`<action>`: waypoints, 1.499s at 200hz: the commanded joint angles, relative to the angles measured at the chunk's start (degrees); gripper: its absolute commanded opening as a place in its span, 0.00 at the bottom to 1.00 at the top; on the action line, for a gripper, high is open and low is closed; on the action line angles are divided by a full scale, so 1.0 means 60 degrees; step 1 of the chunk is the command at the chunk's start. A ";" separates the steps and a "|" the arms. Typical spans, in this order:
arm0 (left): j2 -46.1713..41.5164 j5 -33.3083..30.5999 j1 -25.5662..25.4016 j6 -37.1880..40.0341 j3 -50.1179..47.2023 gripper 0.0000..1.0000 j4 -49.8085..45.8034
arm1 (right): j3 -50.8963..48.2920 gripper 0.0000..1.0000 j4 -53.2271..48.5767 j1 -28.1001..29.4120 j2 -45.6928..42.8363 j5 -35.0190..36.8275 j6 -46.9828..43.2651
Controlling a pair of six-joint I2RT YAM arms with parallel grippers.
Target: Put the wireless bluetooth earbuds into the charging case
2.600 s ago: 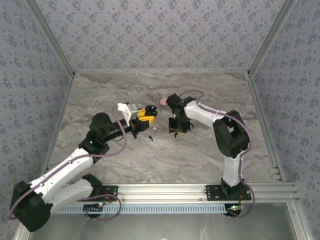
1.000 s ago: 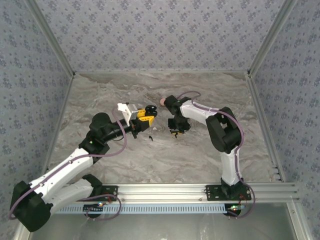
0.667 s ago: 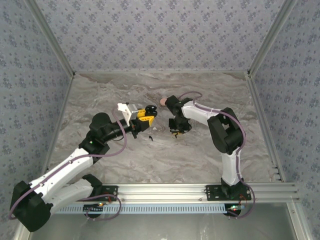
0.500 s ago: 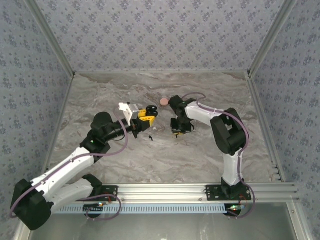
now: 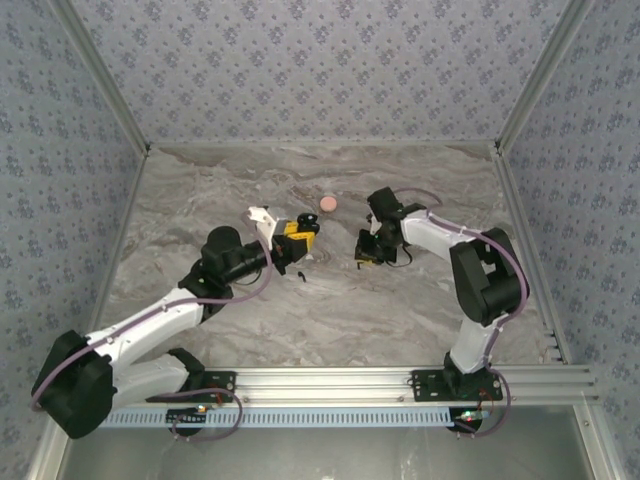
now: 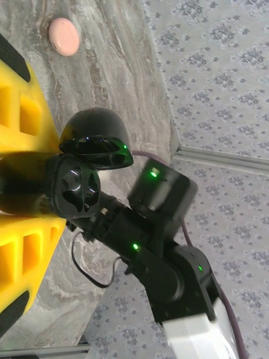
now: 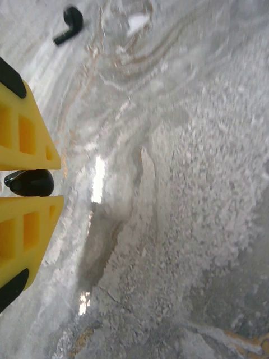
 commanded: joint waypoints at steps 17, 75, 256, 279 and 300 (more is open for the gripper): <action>0.0301 -0.0890 -0.0123 -0.0564 -0.0297 0.24 0.1319 | -0.0234 0.15 0.0703 -0.0272 -0.0923 -0.1053 -0.0131; 0.0473 -0.1547 -0.0133 -0.0735 -0.0645 0.24 0.1702 | -0.0195 0.16 0.1025 -0.0472 -0.2116 -0.2104 0.0019; 0.1167 -0.1029 -0.0216 -0.1053 -0.0514 0.24 0.2293 | 0.1625 0.18 0.2391 -0.0065 -0.3205 -0.4181 0.1125; 0.1221 -0.0880 -0.0214 -0.1176 -0.0480 0.24 0.2507 | 0.1849 0.18 0.2446 0.0145 -0.3160 -0.4107 0.1129; 0.1285 -0.0723 -0.0217 -0.1363 -0.0397 0.24 0.2728 | 0.1934 0.18 0.2633 0.0298 -0.3124 -0.3988 0.1136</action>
